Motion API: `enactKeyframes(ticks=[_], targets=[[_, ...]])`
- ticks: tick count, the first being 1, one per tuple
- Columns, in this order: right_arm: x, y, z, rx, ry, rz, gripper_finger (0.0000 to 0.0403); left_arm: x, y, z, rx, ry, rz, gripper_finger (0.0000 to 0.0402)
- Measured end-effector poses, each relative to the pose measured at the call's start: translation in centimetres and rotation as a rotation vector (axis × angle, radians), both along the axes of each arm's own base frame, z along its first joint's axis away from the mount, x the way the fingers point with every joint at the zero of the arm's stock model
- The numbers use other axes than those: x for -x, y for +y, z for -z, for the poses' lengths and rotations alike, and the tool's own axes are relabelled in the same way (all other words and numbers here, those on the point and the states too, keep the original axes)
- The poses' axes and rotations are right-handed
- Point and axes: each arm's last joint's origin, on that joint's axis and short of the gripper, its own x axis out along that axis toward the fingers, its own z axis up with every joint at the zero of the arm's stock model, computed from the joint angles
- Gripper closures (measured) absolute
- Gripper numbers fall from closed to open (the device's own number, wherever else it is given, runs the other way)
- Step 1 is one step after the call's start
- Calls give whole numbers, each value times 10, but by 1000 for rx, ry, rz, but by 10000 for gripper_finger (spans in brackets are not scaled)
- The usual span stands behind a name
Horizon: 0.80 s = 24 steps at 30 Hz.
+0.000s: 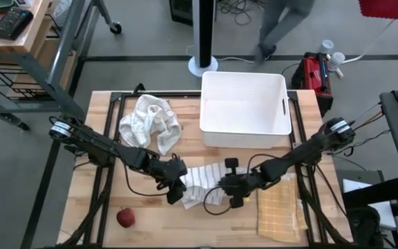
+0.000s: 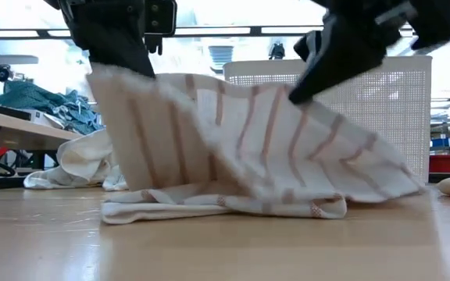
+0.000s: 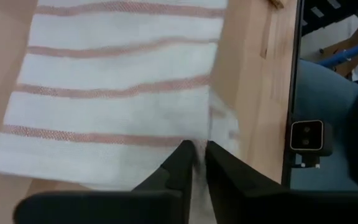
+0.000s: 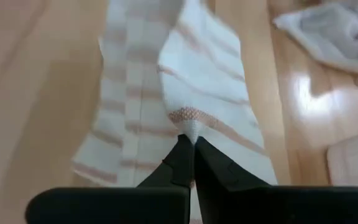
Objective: Fold towel
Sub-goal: Fold the white striped towel
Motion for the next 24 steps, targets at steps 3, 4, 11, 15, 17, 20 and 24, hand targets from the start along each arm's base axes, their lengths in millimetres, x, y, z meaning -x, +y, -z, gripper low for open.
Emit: enactKeyframes(ticks=[3,4,11,15,17,20,24], targets=[[-1,0,-8,6,-1,-4,402,0,-1,0,-12,-5,20,346],[-1,0,-10,9,2,-7,402,1,-2,0,-18,-8,29,339],[-4,2,-16,8,-6,-2,403,-4,-8,-4,-79,-119,37,286],[-9,1,-19,-17,-22,28,403,-13,-14,-11,-153,-282,40,253],[-10,-2,-19,-28,-16,51,403,-17,-17,-12,-207,-330,41,239],[-14,-6,-21,-51,-36,97,403,-21,-19,-4,-258,-333,51,222],[-16,-14,-19,-68,-28,149,403,-24,-20,6,-240,-301,31,210]])
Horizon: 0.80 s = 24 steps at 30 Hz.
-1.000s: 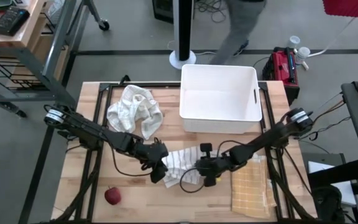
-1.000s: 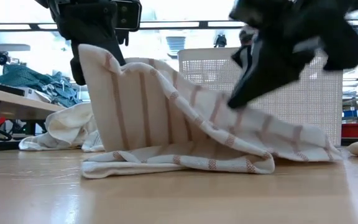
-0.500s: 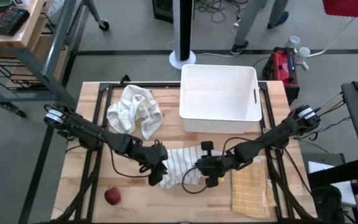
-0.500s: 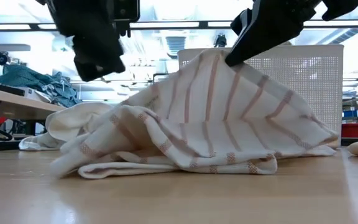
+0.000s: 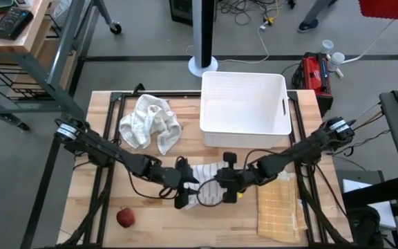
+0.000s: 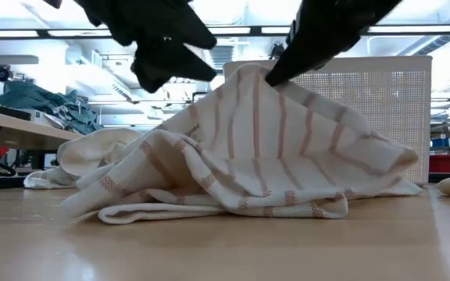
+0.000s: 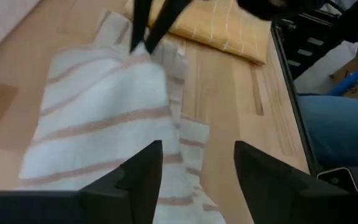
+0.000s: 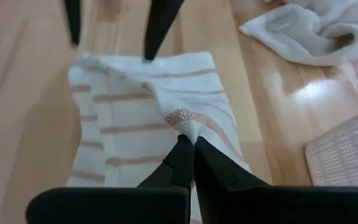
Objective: Fold towel
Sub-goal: Fold the white striped towel
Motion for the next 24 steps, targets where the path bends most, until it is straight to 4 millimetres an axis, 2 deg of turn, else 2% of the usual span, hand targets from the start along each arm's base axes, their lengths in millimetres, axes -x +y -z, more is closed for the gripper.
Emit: enactKeyframes(ticks=[11,24], targets=[[-3,-6,-1,-24,2,-9,403,-6,-1,30,63,125,-113,228],[-6,-4,-9,-59,-18,-23,403,-6,1,36,52,137,-187,254]])
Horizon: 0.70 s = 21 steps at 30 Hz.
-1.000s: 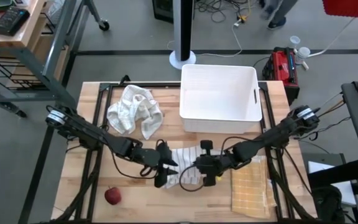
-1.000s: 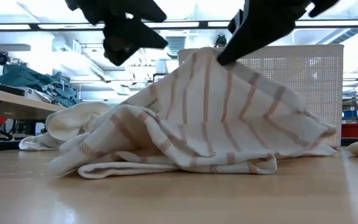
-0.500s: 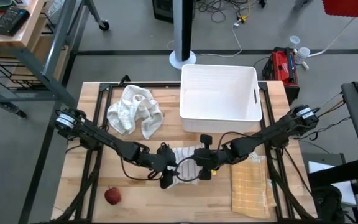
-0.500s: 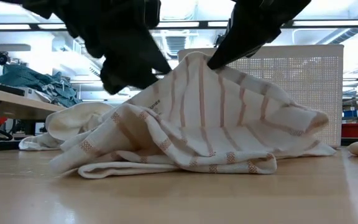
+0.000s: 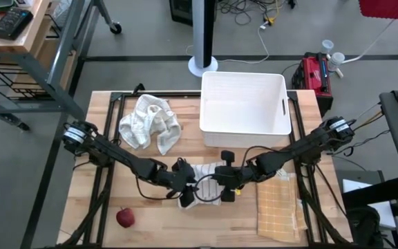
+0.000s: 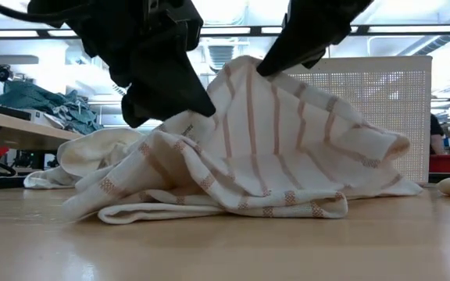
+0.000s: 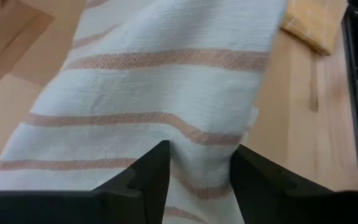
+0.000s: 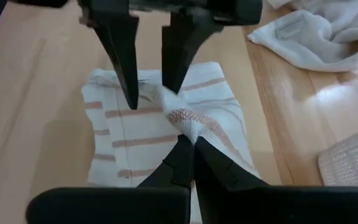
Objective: Fold towel
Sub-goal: Fold the white striped towel
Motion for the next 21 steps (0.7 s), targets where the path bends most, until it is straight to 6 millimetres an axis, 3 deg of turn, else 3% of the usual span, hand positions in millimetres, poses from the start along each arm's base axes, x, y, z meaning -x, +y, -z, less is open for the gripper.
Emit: enactKeyframes(ticks=[5,9,11,16,21], targets=[[-2,2,-6,-28,-3,-33,403,-2,-1,8,-19,21,8,278],[0,2,-5,-25,25,-40,403,0,-1,7,-23,12,-54,370],[3,1,-4,-15,56,-39,403,2,-2,2,-39,-9,-86,390],[7,0,-4,15,85,-47,391,2,-6,-36,-76,7,-95,400],[12,1,-20,38,51,-89,350,-4,-9,-84,-147,114,-80,400]])
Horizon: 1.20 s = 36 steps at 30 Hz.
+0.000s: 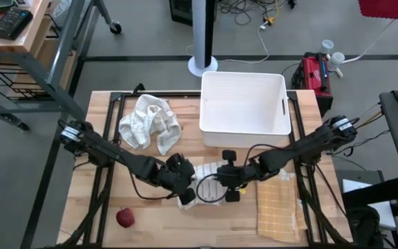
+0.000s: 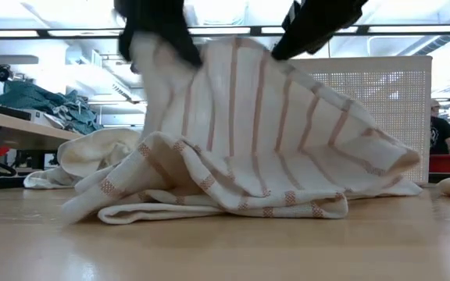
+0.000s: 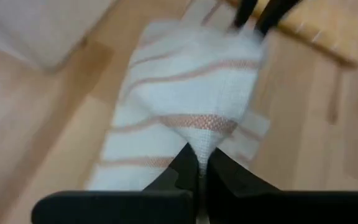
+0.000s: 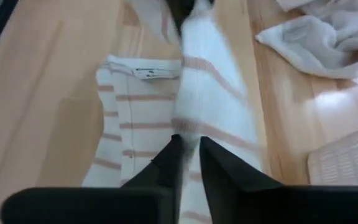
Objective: Fold towel
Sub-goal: Fold the white striped towel
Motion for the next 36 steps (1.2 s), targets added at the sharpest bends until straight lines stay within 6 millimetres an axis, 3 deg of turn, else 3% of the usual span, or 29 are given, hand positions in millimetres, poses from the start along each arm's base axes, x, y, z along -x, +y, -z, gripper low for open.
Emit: enactKeyframes(ticks=[9,13,20,27,36], targets=[[29,4,-40,-26,-39,-35,270,2,-1,-106,-32,-56,75,401],[51,6,-59,-22,-79,-57,264,11,3,-141,-25,-94,84,401],[79,18,-74,-3,-120,-113,276,27,6,-196,9,-217,155,401],[73,29,-60,83,-113,-93,274,39,8,-229,44,-329,209,401],[38,40,-63,144,-346,-124,242,43,-3,-231,87,-338,287,401]])
